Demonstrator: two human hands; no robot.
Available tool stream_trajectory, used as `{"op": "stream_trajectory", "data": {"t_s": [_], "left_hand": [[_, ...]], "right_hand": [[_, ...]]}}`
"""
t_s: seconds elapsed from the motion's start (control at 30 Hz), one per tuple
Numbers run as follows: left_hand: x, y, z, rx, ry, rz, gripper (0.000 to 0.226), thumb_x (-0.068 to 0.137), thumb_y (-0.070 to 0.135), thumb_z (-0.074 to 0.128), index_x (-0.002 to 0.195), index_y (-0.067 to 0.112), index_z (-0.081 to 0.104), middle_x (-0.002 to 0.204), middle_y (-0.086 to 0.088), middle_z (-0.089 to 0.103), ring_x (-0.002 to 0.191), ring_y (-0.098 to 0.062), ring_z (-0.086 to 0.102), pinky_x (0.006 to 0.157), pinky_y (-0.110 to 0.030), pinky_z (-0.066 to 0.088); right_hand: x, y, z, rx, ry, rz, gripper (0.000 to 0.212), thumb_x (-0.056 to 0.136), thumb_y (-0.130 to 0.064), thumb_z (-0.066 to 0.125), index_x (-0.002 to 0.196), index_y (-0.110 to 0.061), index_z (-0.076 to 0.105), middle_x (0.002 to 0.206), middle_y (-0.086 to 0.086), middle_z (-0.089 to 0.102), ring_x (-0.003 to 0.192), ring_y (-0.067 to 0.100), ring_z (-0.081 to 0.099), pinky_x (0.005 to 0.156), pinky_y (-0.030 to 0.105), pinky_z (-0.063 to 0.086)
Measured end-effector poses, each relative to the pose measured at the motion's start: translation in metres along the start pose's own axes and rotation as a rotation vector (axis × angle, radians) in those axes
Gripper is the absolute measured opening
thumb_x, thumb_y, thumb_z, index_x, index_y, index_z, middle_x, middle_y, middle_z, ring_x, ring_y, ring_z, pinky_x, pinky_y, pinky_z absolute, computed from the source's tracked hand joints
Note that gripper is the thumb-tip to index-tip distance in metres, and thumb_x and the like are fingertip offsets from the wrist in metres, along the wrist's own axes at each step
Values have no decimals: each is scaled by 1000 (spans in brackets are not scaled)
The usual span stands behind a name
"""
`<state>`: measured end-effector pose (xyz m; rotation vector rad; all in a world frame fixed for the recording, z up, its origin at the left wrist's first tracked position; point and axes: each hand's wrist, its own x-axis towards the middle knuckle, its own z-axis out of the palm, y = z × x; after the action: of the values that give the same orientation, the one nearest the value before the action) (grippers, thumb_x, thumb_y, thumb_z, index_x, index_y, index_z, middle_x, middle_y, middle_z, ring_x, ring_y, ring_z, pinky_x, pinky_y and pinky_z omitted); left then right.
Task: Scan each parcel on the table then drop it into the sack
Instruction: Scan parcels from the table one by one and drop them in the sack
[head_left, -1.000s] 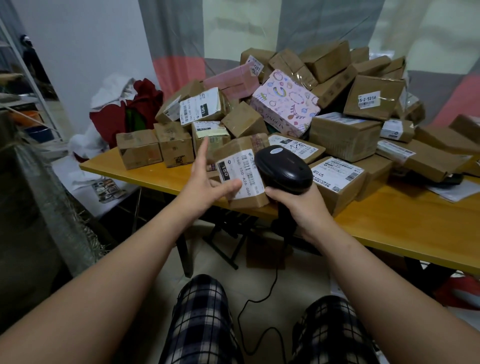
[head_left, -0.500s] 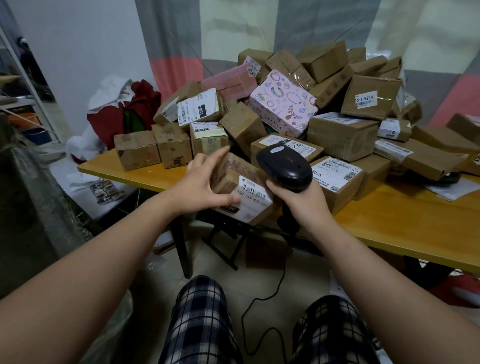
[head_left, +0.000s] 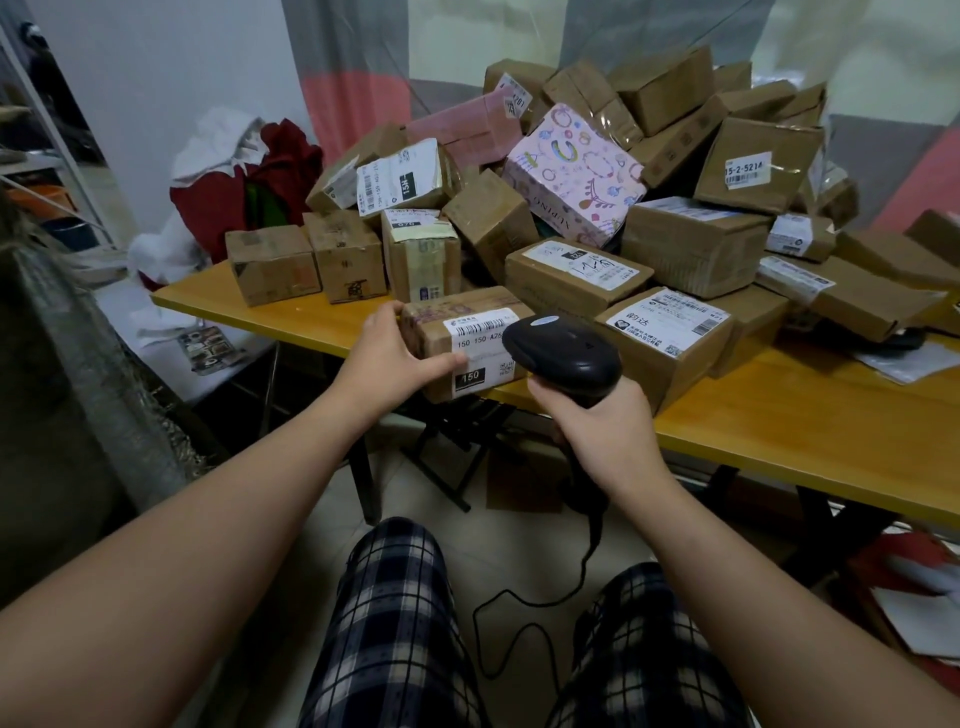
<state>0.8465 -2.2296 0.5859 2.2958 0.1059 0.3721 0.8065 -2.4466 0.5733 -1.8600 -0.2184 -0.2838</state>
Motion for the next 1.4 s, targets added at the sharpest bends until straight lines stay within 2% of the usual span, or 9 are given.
{"op": "stream_trajectory", "data": {"t_s": [0.2, 0.33, 0.43, 0.7, 0.87, 1.13, 1.23, 1.33, 1.4], "left_hand": [[-1, 5, -2, 1, -74, 20, 76, 79, 28, 76, 141, 11, 36, 143, -9, 38, 123, -18, 41, 91, -22, 32], [-3, 7, -3, 77, -34, 15, 92, 73, 44, 79, 145, 11, 32, 143, -9, 39, 124, -22, 46, 100, -29, 40], [-2, 6, -2, 111, 2, 32, 96, 66, 52, 81, 142, 14, 37, 139, -7, 44, 114, -22, 55, 97, -40, 50], [2, 2, 2, 91, 37, 61, 96, 68, 48, 81, 144, 14, 34, 143, -5, 40, 130, -19, 42, 105, -37, 44], [7, -8, 4, 96, 41, 47, 99, 62, 58, 81, 141, 15, 39, 137, -3, 46, 116, -22, 54, 97, -44, 51], [3, -15, 4, 37, 69, 69, 101, 62, 57, 81, 143, 15, 36, 137, -4, 44, 113, -23, 54, 95, -41, 51], [-14, -24, -5, -53, 87, 59, 101, 62, 56, 81, 143, 16, 35, 135, -1, 45, 98, -11, 56, 77, -20, 50], [-39, -51, -24, -152, 154, -4, 113, 49, 70, 77, 139, 18, 36, 128, -1, 49, 93, -10, 57, 79, -25, 52], [-58, -78, -41, -228, 221, -77, 110, 48, 65, 83, 137, 19, 36, 121, 4, 51, 95, -13, 60, 82, -29, 54]], "right_hand": [[-3, 7, -5, -10, -12, 27, 28, 78, -34, 74, 99, -16, 72, 72, -10, 64, 76, 10, 63, 68, 24, 46], [-4, 6, -7, -24, -22, 24, 15, 80, -32, 74, 88, -20, 69, 66, -12, 62, 70, 9, 61, 65, 22, 44], [-5, 4, -9, -26, -23, 18, 15, 80, -32, 73, 89, -21, 69, 65, -12, 61, 69, 9, 61, 64, 21, 44], [-6, 5, -12, -33, -53, 21, 18, 83, -29, 72, 96, -18, 69, 64, -11, 60, 66, 6, 60, 60, 16, 42], [-9, 9, -13, -33, -73, 7, 8, 83, -29, 73, 82, -25, 65, 60, -13, 59, 64, 5, 59, 62, 18, 43], [-9, 5, -7, 46, -107, -31, 7, 83, -25, 73, 85, -23, 67, 57, -15, 62, 59, 1, 60, 58, 16, 45], [-6, -1, 6, 121, -205, -44, 11, 83, -18, 72, 91, -24, 66, 61, -20, 64, 63, -5, 60, 61, 10, 44], [-1, -10, 35, 147, -314, -102, 26, 81, -9, 74, 97, -28, 67, 70, -23, 67, 71, -8, 61, 69, 11, 45], [4, -13, 63, 160, -384, -98, 29, 78, -7, 76, 99, -25, 67, 82, -20, 70, 80, -7, 64, 73, 11, 46]]}}
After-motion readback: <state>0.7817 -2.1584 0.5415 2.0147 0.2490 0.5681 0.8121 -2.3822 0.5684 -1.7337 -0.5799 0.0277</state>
